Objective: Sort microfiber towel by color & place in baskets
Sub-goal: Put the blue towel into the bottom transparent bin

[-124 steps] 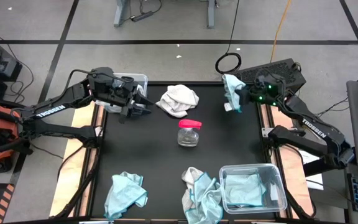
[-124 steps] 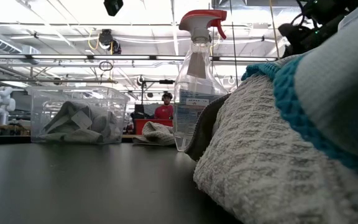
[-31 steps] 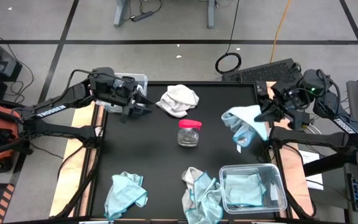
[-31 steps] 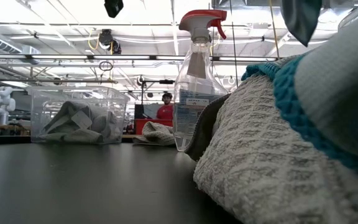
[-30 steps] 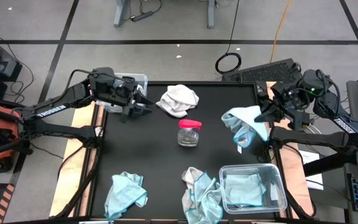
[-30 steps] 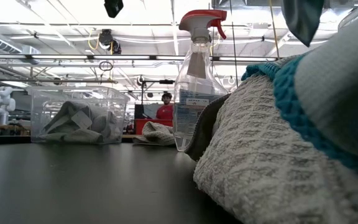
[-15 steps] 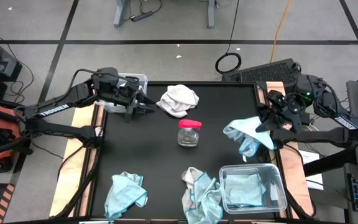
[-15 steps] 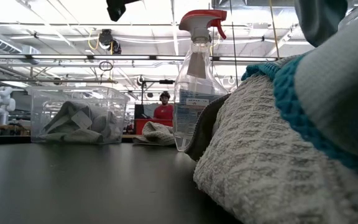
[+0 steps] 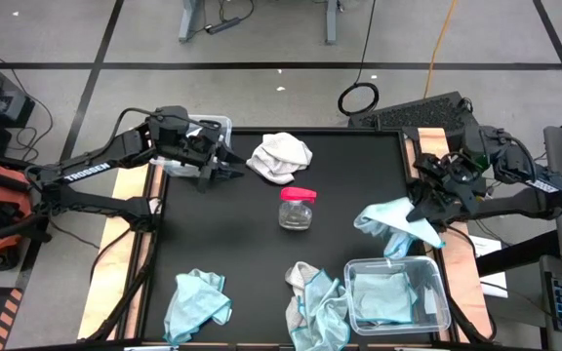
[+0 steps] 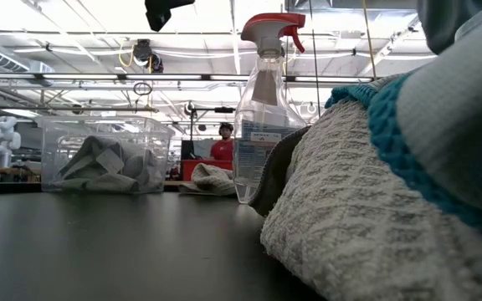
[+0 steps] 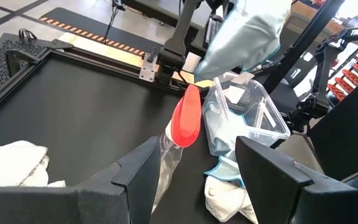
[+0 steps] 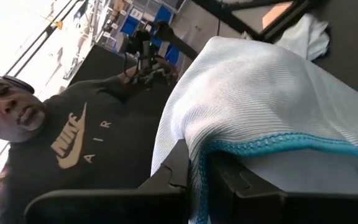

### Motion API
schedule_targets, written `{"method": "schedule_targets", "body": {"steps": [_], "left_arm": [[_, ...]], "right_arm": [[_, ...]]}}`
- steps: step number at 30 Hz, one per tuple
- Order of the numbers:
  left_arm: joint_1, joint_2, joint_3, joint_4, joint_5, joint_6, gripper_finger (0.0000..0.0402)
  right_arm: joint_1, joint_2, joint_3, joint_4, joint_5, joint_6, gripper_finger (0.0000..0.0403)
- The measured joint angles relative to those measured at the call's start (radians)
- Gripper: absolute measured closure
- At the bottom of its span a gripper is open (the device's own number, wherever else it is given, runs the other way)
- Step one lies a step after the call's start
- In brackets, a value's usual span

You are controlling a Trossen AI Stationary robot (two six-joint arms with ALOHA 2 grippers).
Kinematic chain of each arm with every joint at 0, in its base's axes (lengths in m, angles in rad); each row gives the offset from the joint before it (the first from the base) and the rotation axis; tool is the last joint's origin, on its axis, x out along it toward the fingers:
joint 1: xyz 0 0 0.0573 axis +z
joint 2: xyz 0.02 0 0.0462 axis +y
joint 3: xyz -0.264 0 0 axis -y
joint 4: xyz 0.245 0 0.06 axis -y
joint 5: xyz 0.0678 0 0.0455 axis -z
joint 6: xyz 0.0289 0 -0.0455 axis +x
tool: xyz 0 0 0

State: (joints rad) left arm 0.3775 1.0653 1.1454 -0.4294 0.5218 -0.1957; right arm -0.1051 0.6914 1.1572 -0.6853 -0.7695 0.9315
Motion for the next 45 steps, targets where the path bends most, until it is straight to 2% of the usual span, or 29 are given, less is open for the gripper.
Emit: {"method": "schedule_targets", "body": {"steps": [13,24,32,40,45], "left_arm": [[0.0,0.0,0.0,0.0,0.0,0.004,0.0188],[0.001,0.01,0.0,-0.004,-0.004,0.041,0.0188],[0.001,0.043,0.0,-0.004,-0.004,0.055,0.0188],[0.001,0.074,0.0,-0.006,-0.004,0.055,0.0188],[0.001,0.074,0.0,-0.004,-0.004,0.077,0.0188]], "right_arm": [[0.225,0.065,0.0,0.02,0.019,0.192,0.0387],[0.472,0.146,-0.001,0.117,0.144,0.343,0.0387],[0.626,0.226,-0.001,0.129,0.177,0.434,0.0387],[0.717,0.294,-0.001,0.083,0.198,0.471,0.0387],[0.733,0.331,-0.001,-0.02,0.203,0.445,0.0387]]}}
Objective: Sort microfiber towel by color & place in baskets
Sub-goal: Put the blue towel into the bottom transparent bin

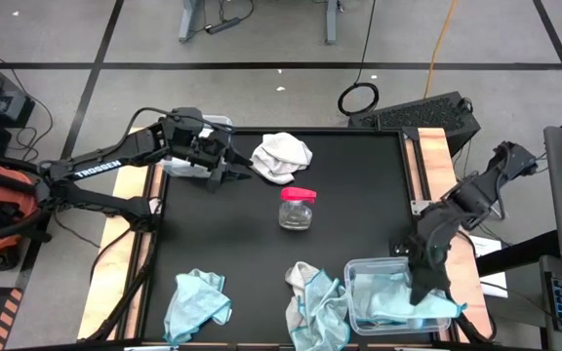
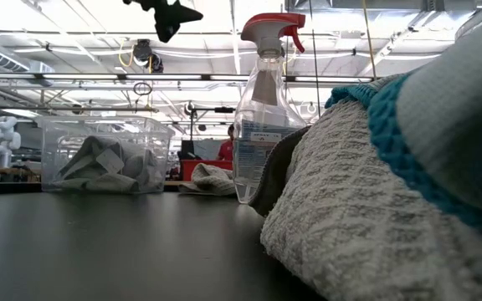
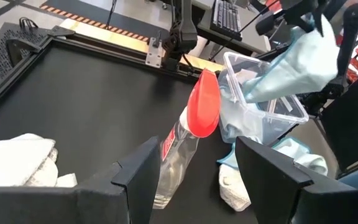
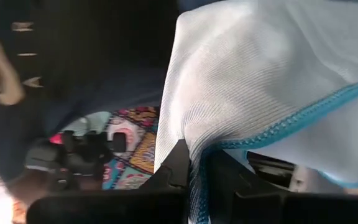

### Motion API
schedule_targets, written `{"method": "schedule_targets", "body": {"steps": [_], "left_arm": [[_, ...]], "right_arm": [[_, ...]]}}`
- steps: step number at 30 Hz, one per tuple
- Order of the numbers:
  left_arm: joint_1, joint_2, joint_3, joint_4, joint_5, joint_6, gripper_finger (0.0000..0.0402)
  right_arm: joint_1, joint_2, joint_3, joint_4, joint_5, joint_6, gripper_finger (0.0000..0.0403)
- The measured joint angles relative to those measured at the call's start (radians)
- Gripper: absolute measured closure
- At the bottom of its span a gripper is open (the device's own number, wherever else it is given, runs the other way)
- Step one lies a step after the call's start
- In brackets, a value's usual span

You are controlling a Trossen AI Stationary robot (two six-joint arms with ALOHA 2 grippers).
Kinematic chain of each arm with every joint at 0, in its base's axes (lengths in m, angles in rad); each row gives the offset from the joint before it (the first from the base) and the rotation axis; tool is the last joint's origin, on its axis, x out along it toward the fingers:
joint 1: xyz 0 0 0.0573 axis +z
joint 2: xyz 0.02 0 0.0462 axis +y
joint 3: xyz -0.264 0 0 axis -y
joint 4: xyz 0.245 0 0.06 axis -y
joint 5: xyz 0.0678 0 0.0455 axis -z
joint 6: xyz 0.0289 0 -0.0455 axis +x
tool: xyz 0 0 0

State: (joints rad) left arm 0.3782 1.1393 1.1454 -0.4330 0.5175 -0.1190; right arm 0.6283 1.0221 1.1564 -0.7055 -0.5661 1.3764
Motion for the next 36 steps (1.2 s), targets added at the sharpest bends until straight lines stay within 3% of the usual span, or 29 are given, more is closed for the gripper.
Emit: {"method": "schedule_targets", "body": {"steps": [16,26,36], "left_arm": [[0.0,0.0,0.0,-0.002,0.0,-0.004,0.0188],[0.0,0.0,0.0,-0.002,0.007,-0.004,0.0188],[0.0,0.0,0.0,-0.002,0.009,-0.004,0.0188]], "right_arm": [[0.009,0.112,-0.013,-0.263,0.135,-0.201,0.0387],[0.014,0.189,-0.042,-0.279,0.157,-0.302,0.0387],[0.091,0.262,-0.042,-0.295,0.278,-0.354,0.0387]]}}
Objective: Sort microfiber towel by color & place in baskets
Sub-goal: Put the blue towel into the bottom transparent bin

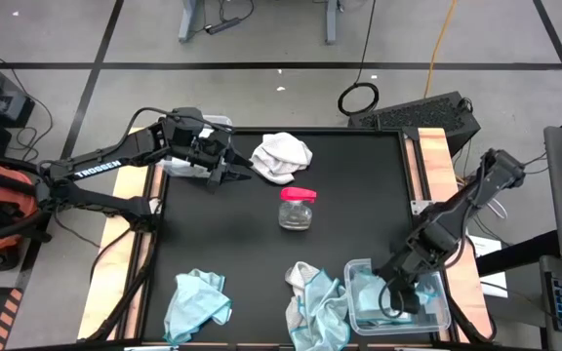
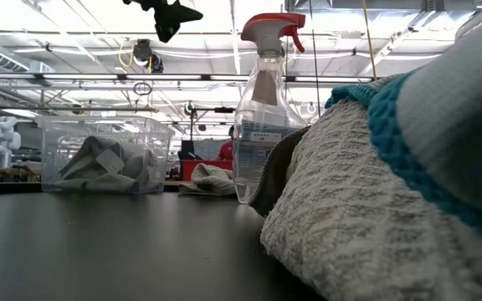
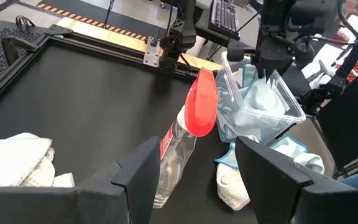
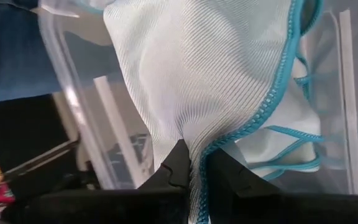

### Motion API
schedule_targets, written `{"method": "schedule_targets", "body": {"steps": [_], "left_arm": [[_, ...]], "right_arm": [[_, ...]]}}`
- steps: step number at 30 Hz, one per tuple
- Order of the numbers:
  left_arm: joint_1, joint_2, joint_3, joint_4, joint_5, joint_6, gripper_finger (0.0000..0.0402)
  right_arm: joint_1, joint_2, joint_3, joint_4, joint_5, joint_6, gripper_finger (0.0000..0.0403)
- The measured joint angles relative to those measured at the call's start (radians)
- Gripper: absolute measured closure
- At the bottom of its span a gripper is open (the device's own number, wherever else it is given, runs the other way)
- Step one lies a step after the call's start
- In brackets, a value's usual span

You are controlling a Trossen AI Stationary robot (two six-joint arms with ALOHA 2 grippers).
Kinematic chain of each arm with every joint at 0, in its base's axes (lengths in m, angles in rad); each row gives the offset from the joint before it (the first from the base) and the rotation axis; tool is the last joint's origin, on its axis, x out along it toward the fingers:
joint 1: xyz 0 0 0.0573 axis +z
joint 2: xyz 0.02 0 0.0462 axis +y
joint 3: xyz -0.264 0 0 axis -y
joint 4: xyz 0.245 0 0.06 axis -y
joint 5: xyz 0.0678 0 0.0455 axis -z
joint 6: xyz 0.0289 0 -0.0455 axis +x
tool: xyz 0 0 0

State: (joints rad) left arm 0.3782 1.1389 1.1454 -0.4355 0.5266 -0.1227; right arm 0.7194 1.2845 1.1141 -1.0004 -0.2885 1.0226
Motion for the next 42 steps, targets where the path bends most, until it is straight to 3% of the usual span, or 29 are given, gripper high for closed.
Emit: {"method": "schedule_targets", "body": {"steps": [22,34,38,42], "left_arm": [[0.0,0.0,0.0,0.0,0.0,0.007,0.0188],[-0.001,-0.003,0.0,0.0,0.006,0.004,0.0188],[-0.001,-0.007,0.0,0.005,0.023,0.004,0.0188],[-0.001,-0.013,0.0,0.011,0.023,0.005,0.0188]], "right_arm": [[0.183,0.243,0.0,-0.012,0.184,-0.017,0.0387],[0.213,0.282,0.004,-0.024,0.283,-0.011,0.0387],[0.213,0.282,0.002,-0.021,0.284,-0.01,0.0369],[0.213,0.282,0.002,-0.02,0.284,-0.007,0.0327]]}}
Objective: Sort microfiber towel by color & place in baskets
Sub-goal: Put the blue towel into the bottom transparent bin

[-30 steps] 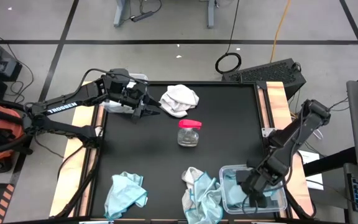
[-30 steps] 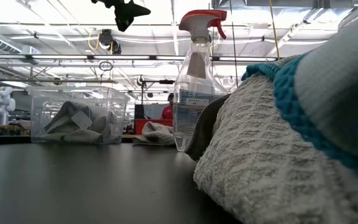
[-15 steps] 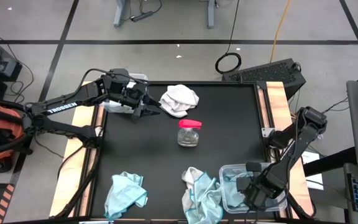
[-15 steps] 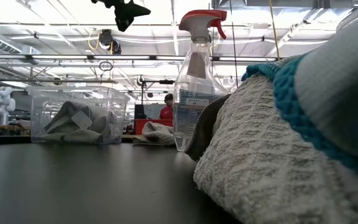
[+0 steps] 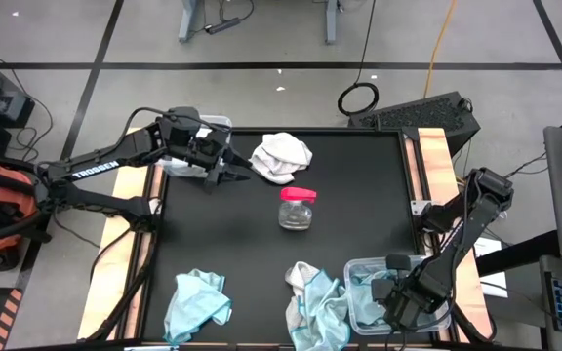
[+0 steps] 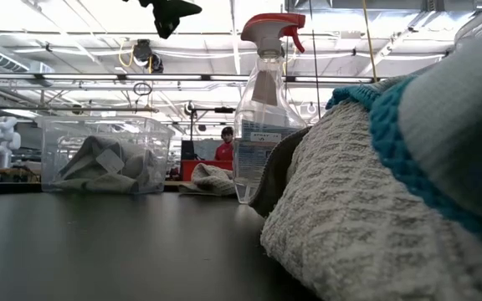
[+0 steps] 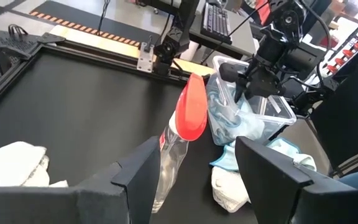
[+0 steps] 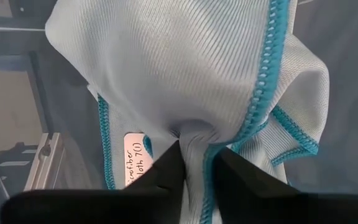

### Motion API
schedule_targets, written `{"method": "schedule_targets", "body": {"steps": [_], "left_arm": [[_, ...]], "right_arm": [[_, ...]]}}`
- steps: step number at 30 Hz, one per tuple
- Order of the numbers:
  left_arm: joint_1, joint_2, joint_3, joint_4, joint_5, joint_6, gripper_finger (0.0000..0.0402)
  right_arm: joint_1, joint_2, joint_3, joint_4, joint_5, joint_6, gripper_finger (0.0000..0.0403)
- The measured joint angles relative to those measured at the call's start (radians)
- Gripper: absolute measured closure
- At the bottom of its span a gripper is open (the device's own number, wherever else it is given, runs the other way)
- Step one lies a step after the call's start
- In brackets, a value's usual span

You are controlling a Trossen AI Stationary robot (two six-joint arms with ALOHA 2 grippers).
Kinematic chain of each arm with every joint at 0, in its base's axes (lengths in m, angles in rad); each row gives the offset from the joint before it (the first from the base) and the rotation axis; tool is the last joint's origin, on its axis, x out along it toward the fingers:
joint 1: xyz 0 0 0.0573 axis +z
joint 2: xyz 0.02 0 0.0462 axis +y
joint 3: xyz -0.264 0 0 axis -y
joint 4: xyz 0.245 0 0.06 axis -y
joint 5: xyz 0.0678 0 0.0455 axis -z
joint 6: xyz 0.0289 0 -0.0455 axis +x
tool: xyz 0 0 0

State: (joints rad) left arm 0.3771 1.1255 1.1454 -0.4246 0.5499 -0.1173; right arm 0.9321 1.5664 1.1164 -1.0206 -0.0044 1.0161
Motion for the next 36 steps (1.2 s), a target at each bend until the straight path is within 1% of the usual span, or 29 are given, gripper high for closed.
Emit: {"method": "schedule_targets", "body": {"steps": [8,11,14,20,26,29,33,36], "left_arm": [[0.0,-0.004,0.038,-0.005,0.0,0.012,0.0188],[0.0,-0.01,0.057,-0.006,0.0,0.028,0.0188],[0.0,-0.016,0.074,-0.003,0.018,0.029,0.0188],[0.0,-0.016,0.122,-0.008,0.069,0.054,0.0188],[0.0,-0.019,0.149,-0.01,0.098,0.082,0.0188],[0.0,-0.023,0.161,-0.011,0.102,0.119,0.0188],[0.0,-0.023,0.192,-0.001,0.102,0.128,0.0188],[-0.01,-0.028,0.218,-0.001,0.102,0.123,0.0188]], "right_arm": [[-0.002,-0.02,-0.003,-0.004,0.0,0.047,0.0232],[-0.002,-0.041,-0.004,-0.003,-0.024,0.073,0.0206],[0.0,-0.063,0.005,-0.008,-0.05,0.098,0.019],[-0.001,-0.107,0.064,-0.061,-0.05,0.15,0.0182],[-0.001,-0.139,0.131,-0.144,-0.047,0.222,0.0181],[-0.001,-0.157,0.152,-0.152,-0.042,0.26,0.0181],[-0.001,-0.167,0.169,-0.159,-0.037,0.265,0.0181],[0.003,-0.167,0.183,-0.176,-0.012,0.229,0.0181]]}}
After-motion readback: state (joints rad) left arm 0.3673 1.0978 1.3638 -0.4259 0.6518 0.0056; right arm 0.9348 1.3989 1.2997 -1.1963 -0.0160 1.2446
